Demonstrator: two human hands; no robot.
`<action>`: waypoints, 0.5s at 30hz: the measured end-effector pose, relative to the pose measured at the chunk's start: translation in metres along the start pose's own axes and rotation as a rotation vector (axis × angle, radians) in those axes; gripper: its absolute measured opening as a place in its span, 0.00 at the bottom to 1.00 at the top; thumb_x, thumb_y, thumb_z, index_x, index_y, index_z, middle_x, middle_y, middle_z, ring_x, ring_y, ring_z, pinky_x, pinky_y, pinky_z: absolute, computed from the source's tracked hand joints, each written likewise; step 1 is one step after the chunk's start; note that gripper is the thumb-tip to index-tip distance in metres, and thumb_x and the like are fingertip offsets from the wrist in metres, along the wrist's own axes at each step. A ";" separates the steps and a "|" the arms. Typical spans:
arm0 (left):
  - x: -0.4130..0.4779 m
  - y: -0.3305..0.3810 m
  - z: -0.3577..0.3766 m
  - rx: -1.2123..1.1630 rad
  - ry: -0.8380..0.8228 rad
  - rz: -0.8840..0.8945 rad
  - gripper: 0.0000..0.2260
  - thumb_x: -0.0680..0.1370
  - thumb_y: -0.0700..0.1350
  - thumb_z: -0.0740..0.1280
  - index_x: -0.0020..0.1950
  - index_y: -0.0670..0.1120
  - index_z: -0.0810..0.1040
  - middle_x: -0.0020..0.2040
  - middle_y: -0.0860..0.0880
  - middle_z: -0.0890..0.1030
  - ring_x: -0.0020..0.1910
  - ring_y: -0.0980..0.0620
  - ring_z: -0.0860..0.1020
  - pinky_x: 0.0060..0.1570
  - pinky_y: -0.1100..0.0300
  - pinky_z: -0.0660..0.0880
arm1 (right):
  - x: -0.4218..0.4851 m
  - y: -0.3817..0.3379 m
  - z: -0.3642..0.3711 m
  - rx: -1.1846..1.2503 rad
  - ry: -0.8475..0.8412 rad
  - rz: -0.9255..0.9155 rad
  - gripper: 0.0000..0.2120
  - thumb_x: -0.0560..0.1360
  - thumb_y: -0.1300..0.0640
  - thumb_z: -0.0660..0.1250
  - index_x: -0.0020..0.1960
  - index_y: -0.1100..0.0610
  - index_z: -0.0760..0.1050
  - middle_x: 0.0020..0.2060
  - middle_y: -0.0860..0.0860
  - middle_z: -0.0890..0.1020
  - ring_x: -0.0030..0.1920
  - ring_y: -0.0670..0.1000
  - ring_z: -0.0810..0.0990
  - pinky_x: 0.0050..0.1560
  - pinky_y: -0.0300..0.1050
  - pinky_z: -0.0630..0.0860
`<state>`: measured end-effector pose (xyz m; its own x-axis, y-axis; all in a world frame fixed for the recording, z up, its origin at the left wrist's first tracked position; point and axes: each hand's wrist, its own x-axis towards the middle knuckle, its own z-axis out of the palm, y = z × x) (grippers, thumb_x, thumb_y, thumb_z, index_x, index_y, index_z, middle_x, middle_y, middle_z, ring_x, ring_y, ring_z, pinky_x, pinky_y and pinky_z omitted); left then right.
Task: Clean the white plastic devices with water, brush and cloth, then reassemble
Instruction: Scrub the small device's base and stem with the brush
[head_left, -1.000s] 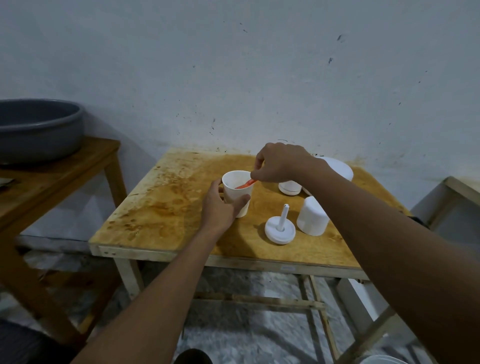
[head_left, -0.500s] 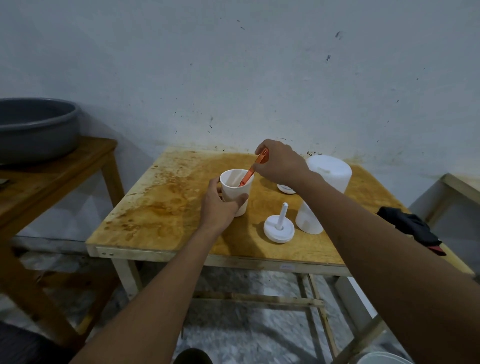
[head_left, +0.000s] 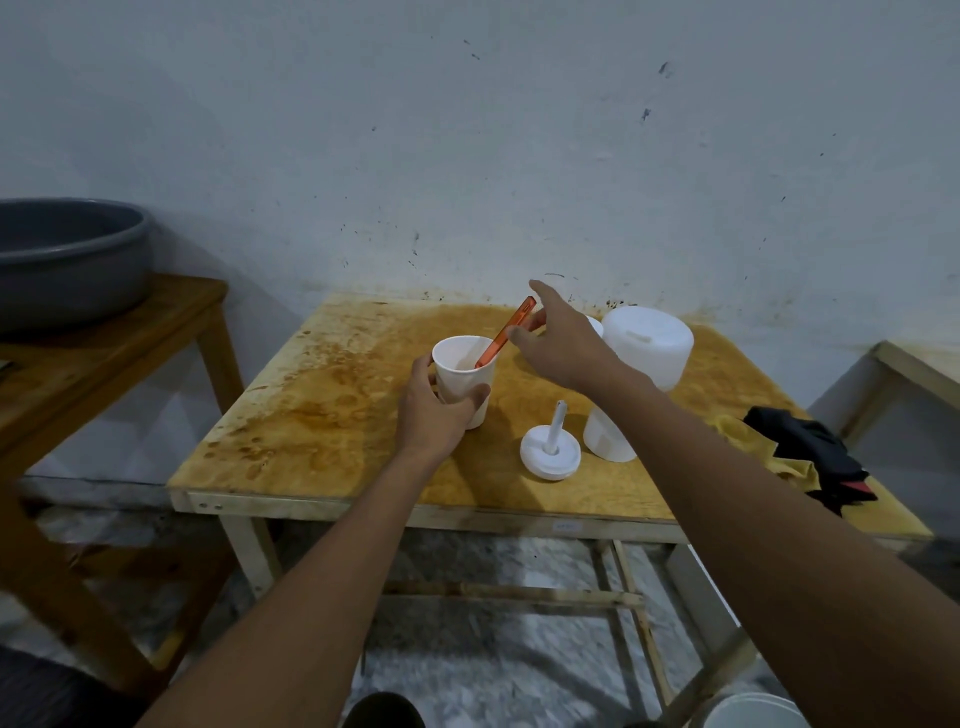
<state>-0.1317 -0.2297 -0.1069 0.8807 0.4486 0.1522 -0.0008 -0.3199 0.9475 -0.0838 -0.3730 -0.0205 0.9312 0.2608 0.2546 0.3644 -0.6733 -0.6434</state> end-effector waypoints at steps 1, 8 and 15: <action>-0.001 0.000 0.000 0.010 0.006 -0.002 0.39 0.72 0.50 0.76 0.77 0.49 0.60 0.71 0.47 0.70 0.67 0.45 0.71 0.58 0.51 0.76 | -0.004 0.001 -0.002 0.000 0.025 -0.001 0.31 0.80 0.49 0.64 0.78 0.49 0.55 0.53 0.50 0.77 0.49 0.48 0.78 0.53 0.48 0.80; -0.031 0.004 0.001 0.142 0.168 -0.067 0.34 0.72 0.54 0.75 0.72 0.45 0.64 0.70 0.45 0.67 0.68 0.45 0.68 0.61 0.49 0.74 | -0.085 0.022 -0.012 0.117 0.285 0.017 0.14 0.81 0.52 0.60 0.66 0.52 0.74 0.46 0.44 0.77 0.44 0.41 0.78 0.39 0.33 0.72; -0.067 0.011 0.011 0.352 -0.015 0.044 0.14 0.77 0.57 0.67 0.56 0.51 0.79 0.56 0.49 0.82 0.57 0.47 0.78 0.63 0.48 0.71 | -0.131 0.062 0.016 0.107 0.225 0.290 0.15 0.80 0.53 0.59 0.64 0.54 0.76 0.54 0.51 0.81 0.50 0.48 0.78 0.45 0.44 0.74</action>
<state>-0.1856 -0.2731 -0.1094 0.8904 0.4164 0.1838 0.1222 -0.6075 0.7848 -0.1828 -0.4377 -0.1052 0.9760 -0.0964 0.1954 0.0953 -0.6174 -0.7809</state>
